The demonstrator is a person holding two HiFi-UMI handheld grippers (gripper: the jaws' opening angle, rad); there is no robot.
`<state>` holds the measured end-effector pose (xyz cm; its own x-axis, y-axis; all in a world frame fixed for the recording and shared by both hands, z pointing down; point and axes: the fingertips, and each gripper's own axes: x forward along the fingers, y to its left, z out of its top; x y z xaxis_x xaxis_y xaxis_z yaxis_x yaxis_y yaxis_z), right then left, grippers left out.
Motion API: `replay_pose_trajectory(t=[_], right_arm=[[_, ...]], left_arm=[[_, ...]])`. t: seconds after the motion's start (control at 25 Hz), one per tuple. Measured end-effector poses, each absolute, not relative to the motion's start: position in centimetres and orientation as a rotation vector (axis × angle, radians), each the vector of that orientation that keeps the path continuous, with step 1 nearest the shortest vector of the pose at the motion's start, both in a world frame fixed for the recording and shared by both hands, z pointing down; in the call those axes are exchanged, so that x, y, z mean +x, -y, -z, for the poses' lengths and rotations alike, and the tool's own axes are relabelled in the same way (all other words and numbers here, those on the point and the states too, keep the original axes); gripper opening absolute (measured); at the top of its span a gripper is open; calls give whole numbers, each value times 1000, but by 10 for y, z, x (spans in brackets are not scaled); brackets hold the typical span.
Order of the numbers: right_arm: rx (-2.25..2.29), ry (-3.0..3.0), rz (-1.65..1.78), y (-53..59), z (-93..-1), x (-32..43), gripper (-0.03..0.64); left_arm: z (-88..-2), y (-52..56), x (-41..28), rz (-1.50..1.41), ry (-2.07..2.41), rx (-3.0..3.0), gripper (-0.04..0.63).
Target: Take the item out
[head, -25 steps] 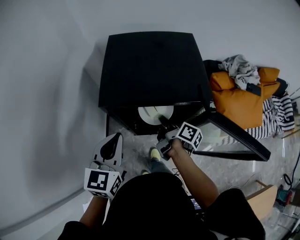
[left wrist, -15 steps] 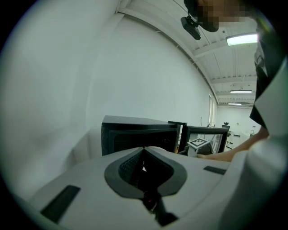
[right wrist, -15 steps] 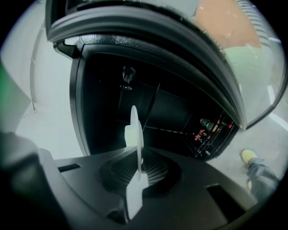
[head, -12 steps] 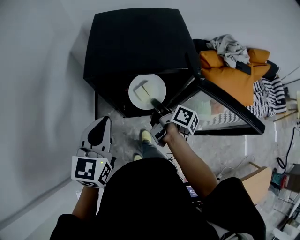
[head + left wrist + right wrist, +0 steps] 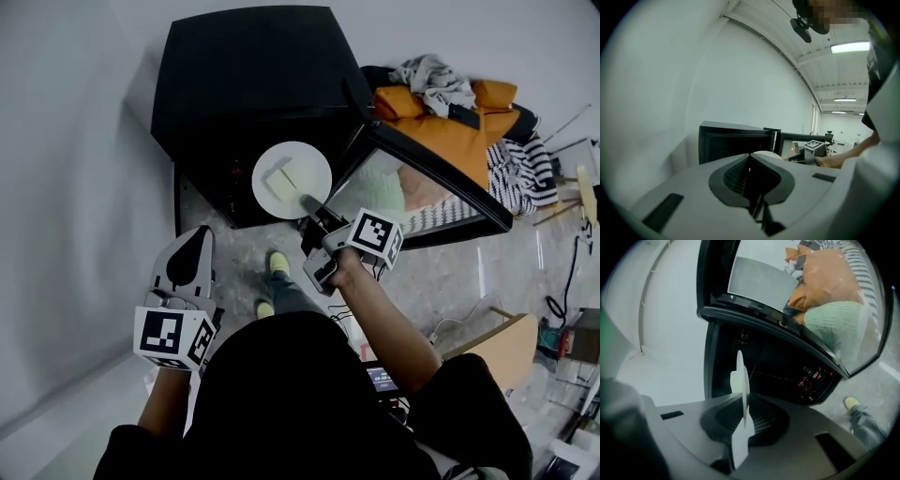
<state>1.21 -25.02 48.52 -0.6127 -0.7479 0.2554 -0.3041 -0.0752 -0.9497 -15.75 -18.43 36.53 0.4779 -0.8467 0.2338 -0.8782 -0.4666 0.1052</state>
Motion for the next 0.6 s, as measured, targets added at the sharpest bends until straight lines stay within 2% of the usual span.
replay_pose_trajectory(t=[0.36, 0.6], right_arm=[[-1066, -1889, 1680, 193, -438, 19, 29], [-1021, -1920, 1654, 119, -401, 45, 29]], left_arm=[[-360, 143, -149, -174, 1465, 2542, 8], [-338, 76, -129, -110, 1491, 2536, 8]])
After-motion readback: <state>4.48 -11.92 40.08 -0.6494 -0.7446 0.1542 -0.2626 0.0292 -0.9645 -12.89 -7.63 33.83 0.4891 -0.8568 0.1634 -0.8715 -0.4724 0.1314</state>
